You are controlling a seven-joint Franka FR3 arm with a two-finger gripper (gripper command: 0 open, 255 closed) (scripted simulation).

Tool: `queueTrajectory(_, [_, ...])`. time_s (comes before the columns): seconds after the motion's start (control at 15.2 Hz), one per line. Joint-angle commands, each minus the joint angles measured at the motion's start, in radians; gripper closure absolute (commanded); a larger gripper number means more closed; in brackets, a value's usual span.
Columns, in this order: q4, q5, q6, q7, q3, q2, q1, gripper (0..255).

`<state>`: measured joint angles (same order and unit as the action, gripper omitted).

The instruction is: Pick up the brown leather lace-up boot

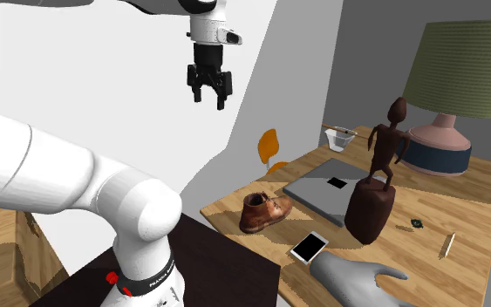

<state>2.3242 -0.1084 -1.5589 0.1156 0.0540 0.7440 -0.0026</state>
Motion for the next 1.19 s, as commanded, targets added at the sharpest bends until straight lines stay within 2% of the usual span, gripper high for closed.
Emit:
queueTrajectory(0.0, [0.000, 0.000, 0.000, 0.000, 0.000, 0.000, 0.000, 0])
queueTrajectory(0.59, [0.139, 0.041, -0.305, 0.009, 0.039, -0.181, -0.021, 0])
queueTrajectory(1.12, [0.171, 0.107, -0.573, 0.045, 0.068, -0.431, -0.052, 0])
